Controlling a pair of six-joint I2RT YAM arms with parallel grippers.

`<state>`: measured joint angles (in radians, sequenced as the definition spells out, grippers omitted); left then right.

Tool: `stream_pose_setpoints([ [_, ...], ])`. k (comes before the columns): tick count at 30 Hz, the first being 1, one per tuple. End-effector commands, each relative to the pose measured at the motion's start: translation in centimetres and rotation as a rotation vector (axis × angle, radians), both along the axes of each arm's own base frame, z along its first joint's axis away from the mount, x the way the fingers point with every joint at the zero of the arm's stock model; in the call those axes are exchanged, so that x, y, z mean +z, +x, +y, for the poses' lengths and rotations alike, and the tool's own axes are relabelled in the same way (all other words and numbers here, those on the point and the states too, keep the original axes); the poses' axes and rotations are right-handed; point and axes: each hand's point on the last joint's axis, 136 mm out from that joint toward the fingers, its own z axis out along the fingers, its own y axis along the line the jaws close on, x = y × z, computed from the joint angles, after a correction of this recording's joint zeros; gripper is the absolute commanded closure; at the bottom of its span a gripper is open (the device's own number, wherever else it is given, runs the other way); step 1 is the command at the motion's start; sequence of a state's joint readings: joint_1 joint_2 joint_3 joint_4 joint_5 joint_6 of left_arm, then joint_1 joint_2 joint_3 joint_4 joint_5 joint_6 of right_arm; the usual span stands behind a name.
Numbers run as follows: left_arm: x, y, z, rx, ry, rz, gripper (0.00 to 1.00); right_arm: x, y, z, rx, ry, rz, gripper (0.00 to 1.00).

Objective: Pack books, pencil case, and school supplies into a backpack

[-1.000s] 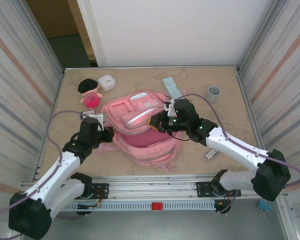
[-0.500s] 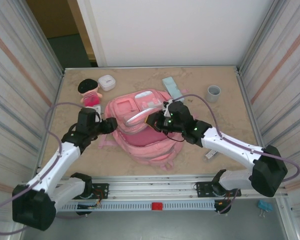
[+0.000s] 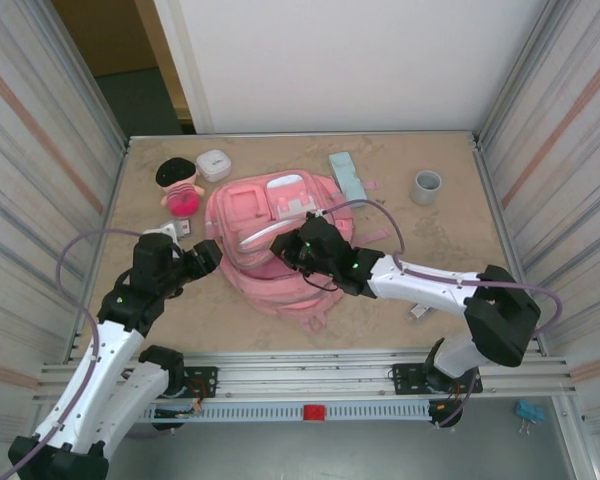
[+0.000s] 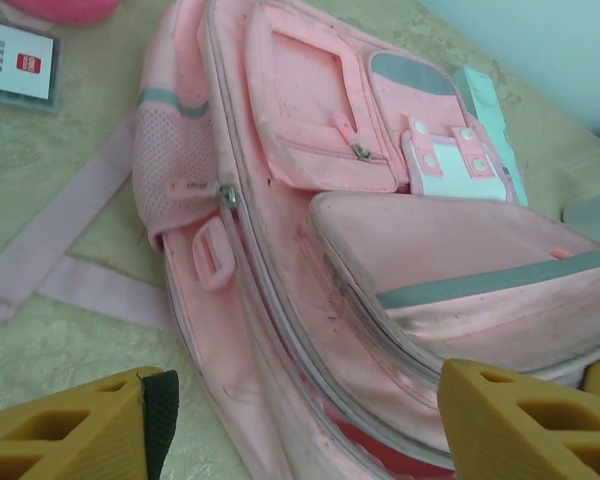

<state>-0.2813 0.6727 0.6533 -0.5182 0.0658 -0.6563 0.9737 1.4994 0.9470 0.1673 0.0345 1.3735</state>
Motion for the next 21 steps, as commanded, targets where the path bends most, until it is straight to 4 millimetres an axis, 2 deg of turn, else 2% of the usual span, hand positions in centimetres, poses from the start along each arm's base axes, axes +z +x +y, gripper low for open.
stream_pose_setpoints([
  [1,0.6,-0.1,0.2,0.032,-0.036,0.006,0.29,1.8,1.3,1.2,-0.056,0.049,-0.033,0.82],
  [5,0.5,-0.2,-0.2,0.023,-0.064,0.016,0.3,1.1,0.5,1.7,-0.024,0.02,-0.005,0.68],
  [11,-0.2,-0.1,-0.6,0.021,-0.093,0.03,0.3,0.1,-1.3,-0.1,0.024,-0.082,0.04,0.47],
  [16,-0.2,0.1,-1.1,0.011,-0.112,0.048,0.29,-0.8,-3.9,-2.8,0.101,-0.227,0.087,0.28],
  [19,0.0,0.4,-1.6,-0.008,-0.112,0.06,0.28,-0.8,-5.2,-5.1,0.131,-0.327,0.093,0.24],
  [21,0.3,0.7,-2.1,-0.023,-0.099,0.062,0.27,-0.4,-5.3,-6.5,0.137,-0.382,0.072,0.21],
])
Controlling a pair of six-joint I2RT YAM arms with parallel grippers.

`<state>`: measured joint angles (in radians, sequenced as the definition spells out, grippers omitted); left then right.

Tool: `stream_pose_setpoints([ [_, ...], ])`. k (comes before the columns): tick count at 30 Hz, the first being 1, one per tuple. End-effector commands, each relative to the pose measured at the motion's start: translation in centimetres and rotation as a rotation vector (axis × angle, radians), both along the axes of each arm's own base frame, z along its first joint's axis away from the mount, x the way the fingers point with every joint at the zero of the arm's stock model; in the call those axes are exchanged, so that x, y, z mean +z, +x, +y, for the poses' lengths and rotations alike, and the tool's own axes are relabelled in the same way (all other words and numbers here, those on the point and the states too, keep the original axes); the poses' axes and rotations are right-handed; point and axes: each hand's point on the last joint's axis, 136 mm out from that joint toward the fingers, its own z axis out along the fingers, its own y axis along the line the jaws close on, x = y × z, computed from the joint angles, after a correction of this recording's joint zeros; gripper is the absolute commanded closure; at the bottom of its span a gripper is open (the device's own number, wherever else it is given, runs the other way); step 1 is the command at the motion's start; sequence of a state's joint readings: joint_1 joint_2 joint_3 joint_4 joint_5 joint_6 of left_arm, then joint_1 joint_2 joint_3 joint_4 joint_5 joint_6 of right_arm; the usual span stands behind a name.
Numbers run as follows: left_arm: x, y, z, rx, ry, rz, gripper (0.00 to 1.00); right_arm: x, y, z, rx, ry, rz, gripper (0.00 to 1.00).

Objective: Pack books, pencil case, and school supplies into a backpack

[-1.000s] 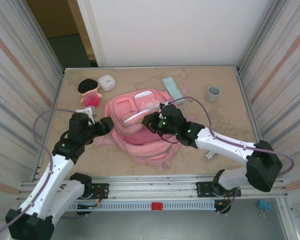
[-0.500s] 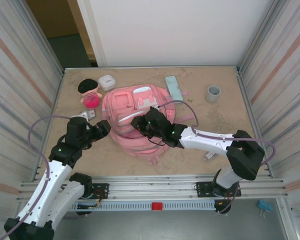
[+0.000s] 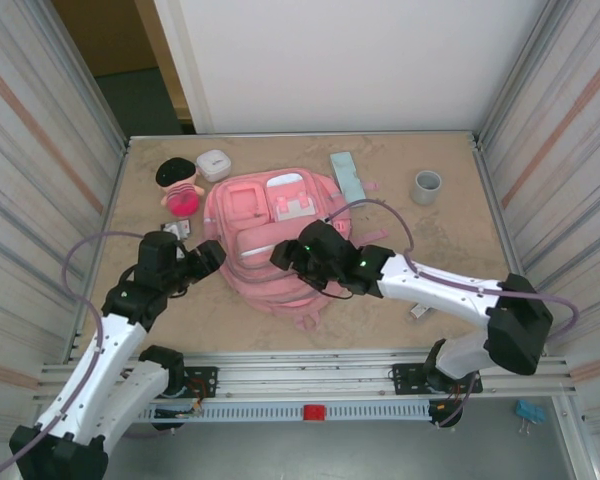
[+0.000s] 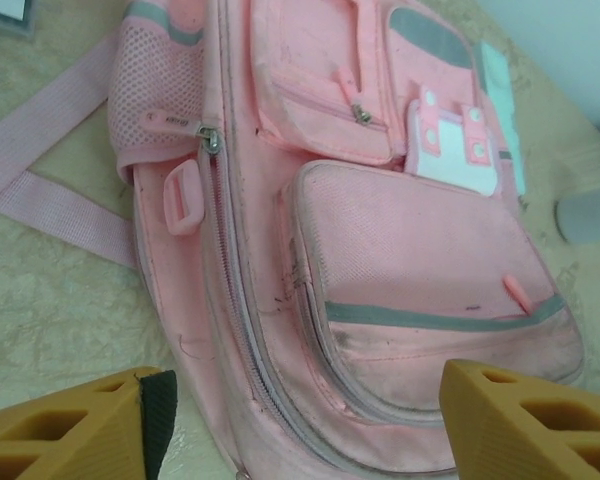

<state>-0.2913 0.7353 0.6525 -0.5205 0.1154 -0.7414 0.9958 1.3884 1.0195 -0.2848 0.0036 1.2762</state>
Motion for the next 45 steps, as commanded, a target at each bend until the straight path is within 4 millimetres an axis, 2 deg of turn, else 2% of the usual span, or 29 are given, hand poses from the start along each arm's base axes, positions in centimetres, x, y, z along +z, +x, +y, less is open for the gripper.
stream_pose_setpoints([
  [1,2.0,1.0,-1.3,-0.034,-0.017,-0.037,0.26,0.9,-0.8,-3.4,0.06,-0.156,-0.045,0.21],
  [4,2.1,2.0,-2.4,-0.07,0.012,-0.035,0.25,1.4,0.4,-4.8,0.079,-0.207,-0.057,0.21],
  [8,2.6,3.8,-3.9,-0.115,0.017,-0.025,0.22,2.1,3.5,-6.6,0.091,-0.273,-0.083,0.21],
  [11,2.9,5.4,-4.8,-0.145,0.033,-0.032,0.21,2.4,6.6,-8.4,0.092,-0.327,-0.103,0.21],
  [17,3.6,9.4,-6.2,-0.204,0.079,-0.042,0.19,1.3,13.1,-12.0,0.075,-0.413,-0.121,0.22],
  [22,3.5,12.8,-6.9,-0.224,0.064,-0.009,0.18,-0.9,18.2,-14.2,0.094,-0.5,-0.133,0.21],
  [27,3.2,15.6,-6.9,-0.213,0.062,0.007,0.18,-4.2,23.5,-16.2,0.108,-0.585,-0.125,0.21],
  [33,3.2,17.5,-6.0,-0.188,0.086,0.029,0.18,-7.9,28.9,-17.3,0.127,-0.624,-0.13,0.21],
  [35,3.2,17.8,-5.6,-0.175,0.094,0.032,0.18,-9.3,30.2,-17.6,0.136,-0.637,-0.126,0.21],
  [36,3.3,17.9,-5.5,-0.168,0.097,0.031,0.18,-8.9,31.4,-17.5,0.132,-0.635,-0.15,0.21],
  [41,3.1,18.2,-4.8,-0.135,0.113,0.045,0.19,-10.8,34.0,-17.7,0.155,-0.644,-0.164,0.21],
  [45,3.1,18.4,-4.6,-0.117,0.119,0.053,0.19,-12.1,34.9,-17.1,0.195,-0.611,-0.168,0.21],
])
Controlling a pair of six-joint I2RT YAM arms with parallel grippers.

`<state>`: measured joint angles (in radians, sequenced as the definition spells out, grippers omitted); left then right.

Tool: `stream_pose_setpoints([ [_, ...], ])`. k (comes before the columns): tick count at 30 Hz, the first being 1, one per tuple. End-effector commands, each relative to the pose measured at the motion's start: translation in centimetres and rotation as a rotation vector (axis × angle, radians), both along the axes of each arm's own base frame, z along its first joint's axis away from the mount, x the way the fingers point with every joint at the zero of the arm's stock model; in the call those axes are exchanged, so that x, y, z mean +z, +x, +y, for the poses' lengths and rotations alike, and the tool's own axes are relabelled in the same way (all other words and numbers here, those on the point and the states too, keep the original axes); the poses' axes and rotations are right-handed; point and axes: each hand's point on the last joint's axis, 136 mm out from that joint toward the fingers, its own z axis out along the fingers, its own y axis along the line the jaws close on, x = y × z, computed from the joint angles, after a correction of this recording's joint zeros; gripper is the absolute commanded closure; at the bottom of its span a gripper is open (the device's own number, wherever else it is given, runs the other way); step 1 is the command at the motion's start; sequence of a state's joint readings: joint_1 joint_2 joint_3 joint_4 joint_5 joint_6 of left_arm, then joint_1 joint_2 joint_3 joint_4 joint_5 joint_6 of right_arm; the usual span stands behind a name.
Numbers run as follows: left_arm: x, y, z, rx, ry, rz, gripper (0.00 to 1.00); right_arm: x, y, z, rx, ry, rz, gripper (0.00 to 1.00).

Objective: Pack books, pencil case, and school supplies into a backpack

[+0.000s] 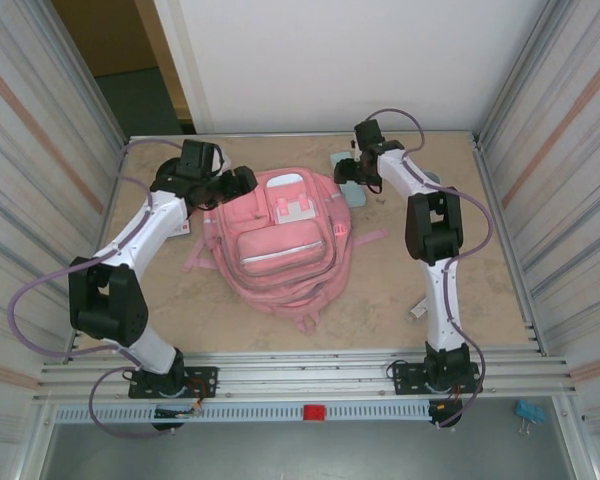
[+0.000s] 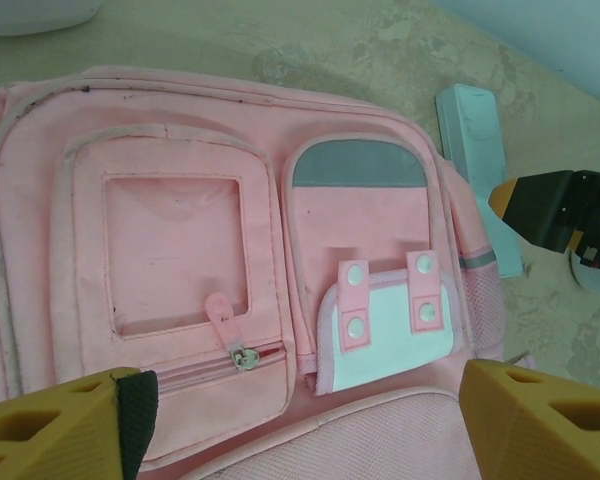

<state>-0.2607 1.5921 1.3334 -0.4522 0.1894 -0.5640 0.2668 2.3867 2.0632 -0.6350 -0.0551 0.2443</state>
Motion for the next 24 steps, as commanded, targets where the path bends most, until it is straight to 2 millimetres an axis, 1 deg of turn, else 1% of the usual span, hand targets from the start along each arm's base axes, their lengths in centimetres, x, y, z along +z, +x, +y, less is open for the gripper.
stream_pose_setpoints([
  [1,0.7,0.6,0.7,0.029,0.022,-0.008,0.19,-1.0,0.7,0.6,0.074,0.015,0.006,0.2],
  [4,0.7,0.7,0.8,0.039,0.026,-0.004,0.19,-1.7,0.7,1.5,0.129,0.041,0.014,0.19],
  [7,0.8,0.8,1.0,0.048,0.029,-0.002,0.19,-2.4,1.0,1.4,0.14,0.022,0.016,0.19],
  [10,0.8,0.8,1.1,0.055,0.033,0.003,0.19,-3.4,1.2,0.2,0.115,-0.046,0.031,0.19],
  [14,1.1,0.6,1.3,0.062,0.042,0.002,0.19,-4.0,1.4,-2.0,0.051,-0.148,0.049,0.21],
  [18,1.4,0.3,1.5,0.07,0.053,-0.002,0.19,-4.1,1.8,-3.4,-0.011,-0.137,0.054,0.23],
  [19,1.3,0.2,1.5,0.07,0.056,-0.001,0.19,-4.1,1.9,-3.6,-0.019,-0.131,0.054,0.25],
  [21,1.4,0.2,1.6,0.073,0.061,-0.002,0.19,-4.3,2.0,-3.8,-0.024,-0.12,0.062,0.32],
  [23,1.4,0.1,1.6,0.075,0.064,0.0,0.19,-4.0,2.1,-3.9,-0.029,-0.124,0.06,0.41],
  [24,1.4,0.1,1.6,0.075,0.064,-0.002,0.19,-3.7,2.1,-3.8,-0.028,-0.123,0.054,0.44],
])
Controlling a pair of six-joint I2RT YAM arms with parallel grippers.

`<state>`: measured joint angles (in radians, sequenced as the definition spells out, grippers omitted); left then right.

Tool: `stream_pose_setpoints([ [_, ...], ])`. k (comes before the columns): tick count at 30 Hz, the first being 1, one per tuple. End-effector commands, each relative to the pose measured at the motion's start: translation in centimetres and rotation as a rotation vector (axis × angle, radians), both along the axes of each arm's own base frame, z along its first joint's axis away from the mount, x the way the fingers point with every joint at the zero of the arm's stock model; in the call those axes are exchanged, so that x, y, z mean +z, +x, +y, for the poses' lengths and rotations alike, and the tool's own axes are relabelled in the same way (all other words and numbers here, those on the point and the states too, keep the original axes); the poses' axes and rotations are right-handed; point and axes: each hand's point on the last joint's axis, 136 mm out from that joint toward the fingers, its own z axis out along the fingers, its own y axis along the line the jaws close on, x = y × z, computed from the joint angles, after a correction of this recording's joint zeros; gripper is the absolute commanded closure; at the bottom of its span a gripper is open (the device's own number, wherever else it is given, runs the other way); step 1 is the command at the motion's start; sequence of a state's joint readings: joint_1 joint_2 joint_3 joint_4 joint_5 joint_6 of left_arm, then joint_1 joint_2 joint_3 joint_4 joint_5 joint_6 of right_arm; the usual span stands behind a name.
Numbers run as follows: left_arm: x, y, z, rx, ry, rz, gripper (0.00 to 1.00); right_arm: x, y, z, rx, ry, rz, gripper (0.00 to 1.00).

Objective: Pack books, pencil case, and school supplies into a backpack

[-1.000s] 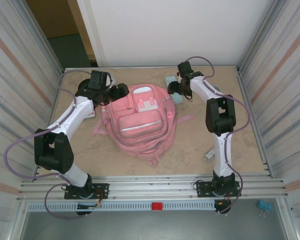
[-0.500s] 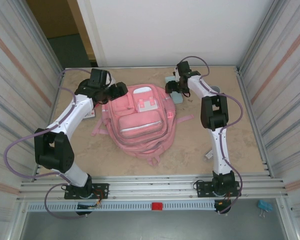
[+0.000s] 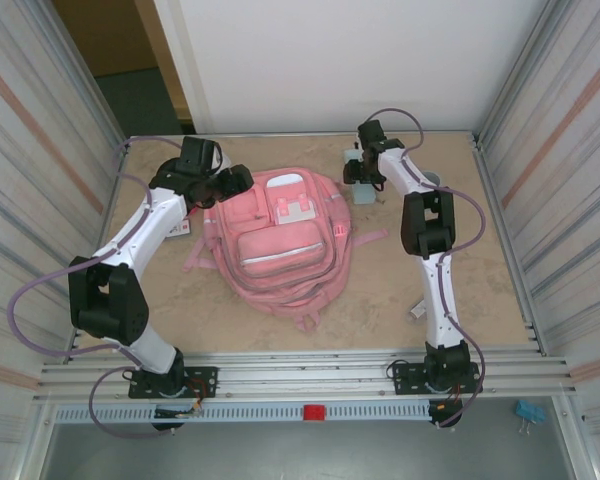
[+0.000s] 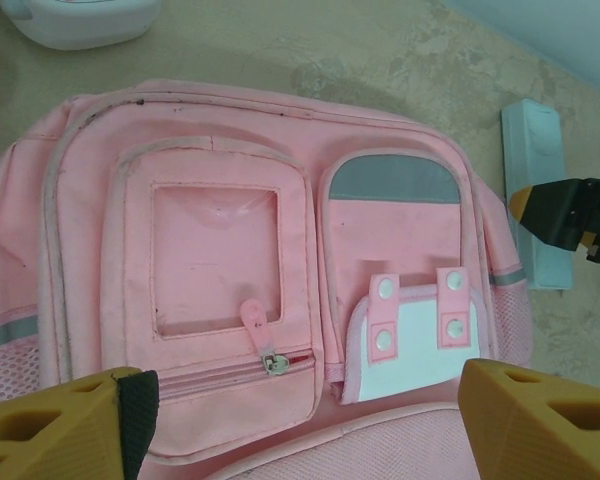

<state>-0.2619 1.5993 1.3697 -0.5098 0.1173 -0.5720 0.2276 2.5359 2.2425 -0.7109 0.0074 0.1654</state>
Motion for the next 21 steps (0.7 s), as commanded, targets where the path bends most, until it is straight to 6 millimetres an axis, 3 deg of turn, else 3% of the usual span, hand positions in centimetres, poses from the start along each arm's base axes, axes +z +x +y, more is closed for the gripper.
stream_pose_setpoints([
  [1,1.3,-0.2,0.4,0.017,0.014,-0.018,0.19,-0.3,-0.3,-0.9,-0.029,-0.023,0.027,0.46],
  [5,1.9,-0.6,0.1,-0.002,0.026,-0.034,0.19,3.4,-0.3,-0.6,-0.021,0.007,-0.024,0.48],
  [11,4.3,-2.6,-1.0,-0.126,0.111,-0.147,0.18,11.7,-2.5,0.3,0.006,0.109,-0.131,0.48],
  [15,6.0,-5.0,-2.0,-0.25,0.174,-0.253,0.19,15.6,-6.3,0.4,-0.013,0.187,-0.15,0.48],
  [18,6.5,-7.1,-3.2,-0.385,0.236,-0.345,0.19,16.9,-10.3,0.5,-0.017,0.243,-0.132,0.47],
  [21,5.9,-10.3,-5.5,-0.621,0.28,-0.424,0.22,18.4,-14.2,0.7,-0.019,0.311,-0.123,0.47],
])
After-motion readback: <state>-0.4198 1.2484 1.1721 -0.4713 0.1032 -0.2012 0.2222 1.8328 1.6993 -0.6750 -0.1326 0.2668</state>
